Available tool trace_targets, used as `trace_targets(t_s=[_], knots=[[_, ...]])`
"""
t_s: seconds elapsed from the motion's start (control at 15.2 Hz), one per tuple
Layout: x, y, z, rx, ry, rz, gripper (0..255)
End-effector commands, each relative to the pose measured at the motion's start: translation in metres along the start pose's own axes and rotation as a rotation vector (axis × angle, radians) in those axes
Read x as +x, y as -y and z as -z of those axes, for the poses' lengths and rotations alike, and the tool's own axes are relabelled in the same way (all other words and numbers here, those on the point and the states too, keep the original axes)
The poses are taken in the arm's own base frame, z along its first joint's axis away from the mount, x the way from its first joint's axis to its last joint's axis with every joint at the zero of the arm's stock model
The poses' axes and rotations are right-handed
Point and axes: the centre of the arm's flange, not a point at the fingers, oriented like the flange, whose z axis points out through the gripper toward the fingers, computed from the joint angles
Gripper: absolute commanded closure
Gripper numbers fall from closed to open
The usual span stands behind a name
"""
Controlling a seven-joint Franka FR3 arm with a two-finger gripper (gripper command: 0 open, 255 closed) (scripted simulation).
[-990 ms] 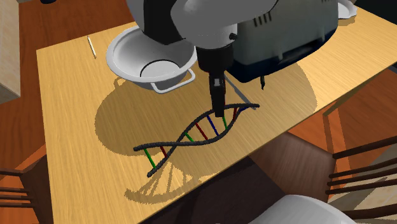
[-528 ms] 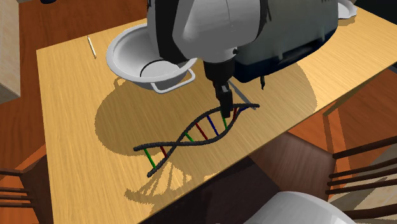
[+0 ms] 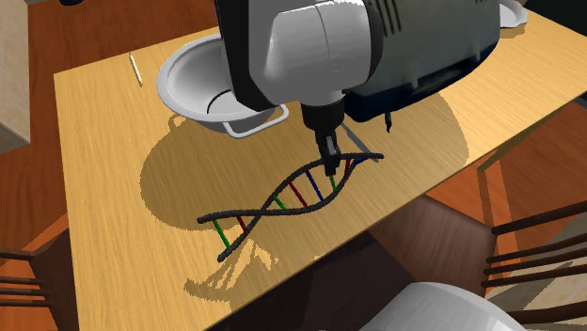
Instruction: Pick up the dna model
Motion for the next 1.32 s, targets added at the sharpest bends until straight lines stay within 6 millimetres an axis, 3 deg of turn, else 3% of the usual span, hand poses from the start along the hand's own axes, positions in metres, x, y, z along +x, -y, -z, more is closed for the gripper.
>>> trace_targets(t_s=[0.0, 0.46, 1.25], knots=[[0.000, 0.000, 0.000, 0.000, 0.000, 0.000, 255], [0.000, 0.000, -0.001, 0.000, 0.000, 0.000, 255], [-0.008, 0.017, 0.060, 0.000, 0.000, 0.000, 255]])
